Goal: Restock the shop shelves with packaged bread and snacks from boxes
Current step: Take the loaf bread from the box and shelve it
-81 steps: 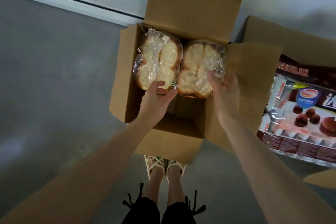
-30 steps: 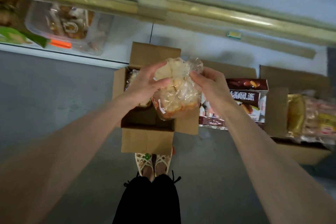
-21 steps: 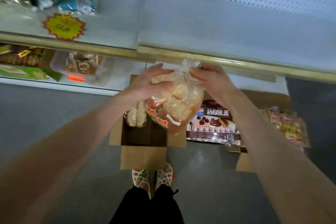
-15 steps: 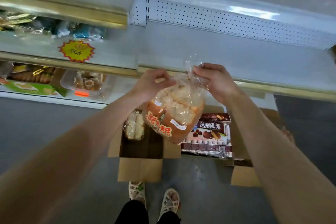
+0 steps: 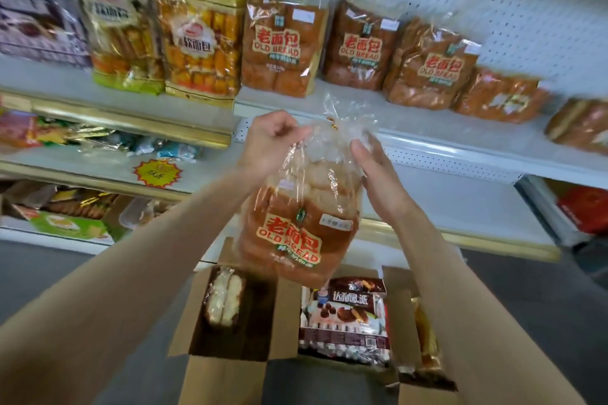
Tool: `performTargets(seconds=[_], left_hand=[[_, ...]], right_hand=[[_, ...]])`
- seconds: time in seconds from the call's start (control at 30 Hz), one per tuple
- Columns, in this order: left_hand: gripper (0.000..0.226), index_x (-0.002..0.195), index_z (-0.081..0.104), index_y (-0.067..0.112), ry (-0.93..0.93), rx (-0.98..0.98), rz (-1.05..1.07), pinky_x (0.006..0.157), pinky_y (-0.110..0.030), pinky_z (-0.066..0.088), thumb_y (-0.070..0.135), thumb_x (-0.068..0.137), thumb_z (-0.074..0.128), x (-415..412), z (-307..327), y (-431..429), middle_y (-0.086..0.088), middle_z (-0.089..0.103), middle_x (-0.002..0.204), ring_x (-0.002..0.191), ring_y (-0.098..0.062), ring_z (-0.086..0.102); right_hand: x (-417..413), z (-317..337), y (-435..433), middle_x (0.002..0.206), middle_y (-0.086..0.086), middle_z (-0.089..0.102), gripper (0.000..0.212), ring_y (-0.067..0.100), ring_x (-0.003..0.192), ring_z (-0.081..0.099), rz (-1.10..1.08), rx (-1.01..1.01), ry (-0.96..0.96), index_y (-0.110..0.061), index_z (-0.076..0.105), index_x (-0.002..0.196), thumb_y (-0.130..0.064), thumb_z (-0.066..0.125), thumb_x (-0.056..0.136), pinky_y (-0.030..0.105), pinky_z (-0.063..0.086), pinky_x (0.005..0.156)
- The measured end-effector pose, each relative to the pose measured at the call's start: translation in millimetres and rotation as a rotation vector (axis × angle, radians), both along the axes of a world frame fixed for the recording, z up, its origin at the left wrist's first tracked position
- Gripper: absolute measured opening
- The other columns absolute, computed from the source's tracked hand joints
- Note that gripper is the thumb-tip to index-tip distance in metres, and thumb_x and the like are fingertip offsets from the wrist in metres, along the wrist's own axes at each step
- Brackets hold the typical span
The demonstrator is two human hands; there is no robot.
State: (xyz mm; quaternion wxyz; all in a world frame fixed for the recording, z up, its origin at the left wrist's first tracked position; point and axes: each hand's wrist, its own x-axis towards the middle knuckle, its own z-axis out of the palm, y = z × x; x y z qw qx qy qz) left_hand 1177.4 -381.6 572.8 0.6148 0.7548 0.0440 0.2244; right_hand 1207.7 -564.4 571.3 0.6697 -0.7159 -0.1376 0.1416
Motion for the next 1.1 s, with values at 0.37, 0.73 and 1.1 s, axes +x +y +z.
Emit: performTargets(seconds=[0.37,0.73,1.1], left_hand=[[0.025,0.067,0.055,0.013,-0.157,-0.063,0.107,0.066,-0.012,0.043,0.015,0.087,0.07,-3.4,124.6,-6.1,0.0,0.055,0.065,0.064,-0.009,0.049],[0.017,0.097,0.064,0.011,-0.151,0.112,0.038,0.085,-0.021,0.053,0.025,0.089,0.067,-8.6,171.2,16.6,-0.007,0.069,0.099,0.091,-0.019,0.064],[0.144,0.149,0.013,0.047,0.138,-0.093,-0.305,0.098,-0.049,0.049,0.044,0.031,0.095,-4.0,133.8,40.4,-0.007,0.049,0.144,0.116,-0.025,0.06]], right_hand=[[-15.5,53.6,9.5,0.126,0.0,0.066,0.075,0.015,0.117,0.062,-0.229,0.157,-0.329,-0.015,0.053,0.138,-0.032,0.084,0.071,0.037,0.047,0.104],[-6.9,116.3,38.8,0.057,-0.003,0.056,0.03,0.013,0.059,0.046,-0.436,0.373,-0.389,-0.025,0.068,0.056,-0.016,0.073,0.084,0.025,0.039,0.057],[10.9,167.8,33.5,0.078,0.008,0.072,0.022,0.033,0.085,0.07,-0.556,0.464,-0.267,-0.021,0.072,0.058,-0.024,0.08,0.078,0.048,0.054,0.089]])
